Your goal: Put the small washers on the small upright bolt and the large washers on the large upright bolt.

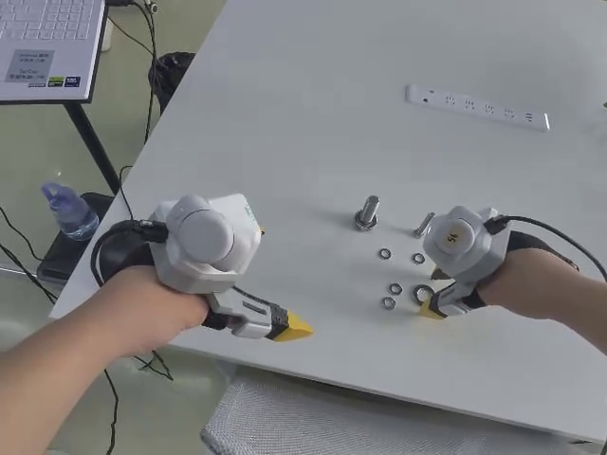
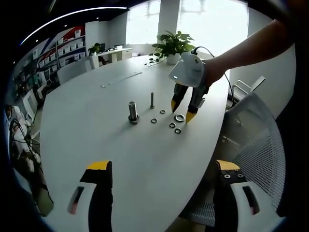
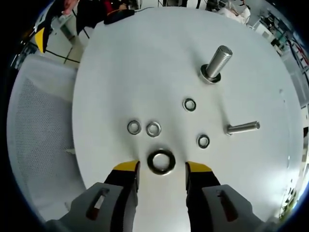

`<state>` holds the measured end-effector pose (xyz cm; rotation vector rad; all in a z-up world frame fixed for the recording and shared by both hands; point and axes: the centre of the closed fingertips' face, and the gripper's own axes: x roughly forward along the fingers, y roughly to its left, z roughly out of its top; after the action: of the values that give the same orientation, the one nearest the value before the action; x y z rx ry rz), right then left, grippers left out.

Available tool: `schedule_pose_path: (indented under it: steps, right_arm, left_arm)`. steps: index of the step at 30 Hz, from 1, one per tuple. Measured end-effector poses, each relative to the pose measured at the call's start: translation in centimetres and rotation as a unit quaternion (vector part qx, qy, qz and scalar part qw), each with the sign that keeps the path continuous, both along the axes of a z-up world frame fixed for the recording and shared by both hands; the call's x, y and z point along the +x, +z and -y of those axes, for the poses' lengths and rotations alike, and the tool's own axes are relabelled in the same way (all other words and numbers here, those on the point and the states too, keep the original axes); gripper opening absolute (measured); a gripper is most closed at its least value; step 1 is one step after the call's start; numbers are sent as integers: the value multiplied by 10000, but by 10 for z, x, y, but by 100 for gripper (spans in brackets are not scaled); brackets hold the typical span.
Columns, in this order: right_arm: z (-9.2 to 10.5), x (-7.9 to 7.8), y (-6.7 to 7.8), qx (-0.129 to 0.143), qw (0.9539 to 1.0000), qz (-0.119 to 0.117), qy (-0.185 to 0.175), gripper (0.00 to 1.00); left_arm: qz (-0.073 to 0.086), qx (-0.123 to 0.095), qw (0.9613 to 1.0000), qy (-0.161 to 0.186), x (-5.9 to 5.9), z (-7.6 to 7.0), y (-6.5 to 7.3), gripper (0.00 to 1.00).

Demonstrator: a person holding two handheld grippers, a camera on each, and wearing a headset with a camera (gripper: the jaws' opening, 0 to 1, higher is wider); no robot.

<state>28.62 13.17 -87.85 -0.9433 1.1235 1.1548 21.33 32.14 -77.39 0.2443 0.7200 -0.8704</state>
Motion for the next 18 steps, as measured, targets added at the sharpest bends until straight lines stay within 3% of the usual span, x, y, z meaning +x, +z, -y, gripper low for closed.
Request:
schedule_pose_path:
  steps: [4,9,18]
  right_arm:
    - [0,-2,0,49,10000,11,-24,37]
    - [-2,-3,0,131,9999,72,24,25]
    - [-4,-2,0,119,9999,101,-71,24]
  left_arm:
    - [-1,-4,10000,8,0,0,0,85]
    - [2,34,10000,-23,-2,2,0,84]
    - [-19,7,10000,9,-3,2,-3,82]
